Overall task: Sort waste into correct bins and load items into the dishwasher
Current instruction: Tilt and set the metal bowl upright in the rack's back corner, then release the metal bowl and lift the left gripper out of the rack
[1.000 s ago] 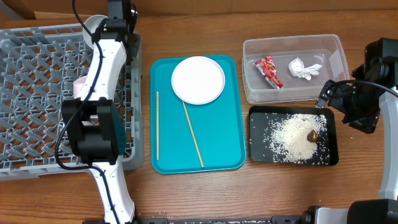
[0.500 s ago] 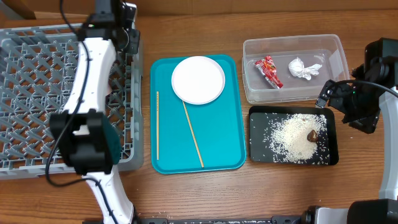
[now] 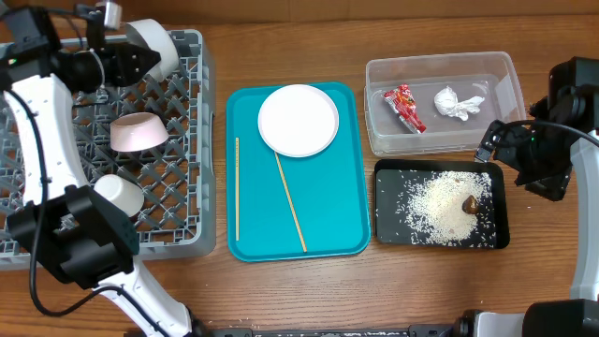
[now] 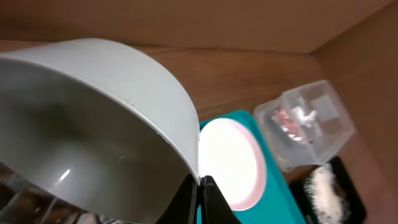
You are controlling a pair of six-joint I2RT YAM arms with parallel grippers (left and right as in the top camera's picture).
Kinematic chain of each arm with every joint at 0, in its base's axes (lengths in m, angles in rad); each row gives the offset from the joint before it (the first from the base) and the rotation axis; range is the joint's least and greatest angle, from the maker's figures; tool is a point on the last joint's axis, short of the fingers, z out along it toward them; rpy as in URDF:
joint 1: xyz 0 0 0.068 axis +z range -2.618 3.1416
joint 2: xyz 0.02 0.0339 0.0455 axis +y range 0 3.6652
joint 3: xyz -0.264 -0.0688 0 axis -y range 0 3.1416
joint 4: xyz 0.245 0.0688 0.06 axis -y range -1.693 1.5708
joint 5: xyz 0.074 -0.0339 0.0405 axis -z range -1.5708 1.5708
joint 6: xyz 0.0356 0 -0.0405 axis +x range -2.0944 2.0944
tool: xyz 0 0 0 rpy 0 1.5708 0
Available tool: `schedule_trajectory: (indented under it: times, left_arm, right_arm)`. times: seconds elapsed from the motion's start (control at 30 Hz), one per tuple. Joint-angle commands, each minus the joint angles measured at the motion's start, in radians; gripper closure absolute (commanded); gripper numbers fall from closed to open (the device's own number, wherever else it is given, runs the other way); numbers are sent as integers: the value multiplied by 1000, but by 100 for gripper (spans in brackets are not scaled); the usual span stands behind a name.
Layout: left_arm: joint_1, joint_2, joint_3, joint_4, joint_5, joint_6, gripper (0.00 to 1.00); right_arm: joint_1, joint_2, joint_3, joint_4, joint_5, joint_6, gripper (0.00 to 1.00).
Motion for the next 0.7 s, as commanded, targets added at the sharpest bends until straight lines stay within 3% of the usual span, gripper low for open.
schedule_trajectory:
  times: [0.0,0.47,0.67]
  left_arm:
    - [29,86,13,1,220,43,96]
    - [137,280,13,13,405,41,96]
    - [170,299,13,-7,394,38,96]
  right_arm:
    - [-3,-16,26,1,9,-3,0]
    - [-3,-16,26,1,9,-3,0]
    - [-3,-16,26,2,9,-3,0]
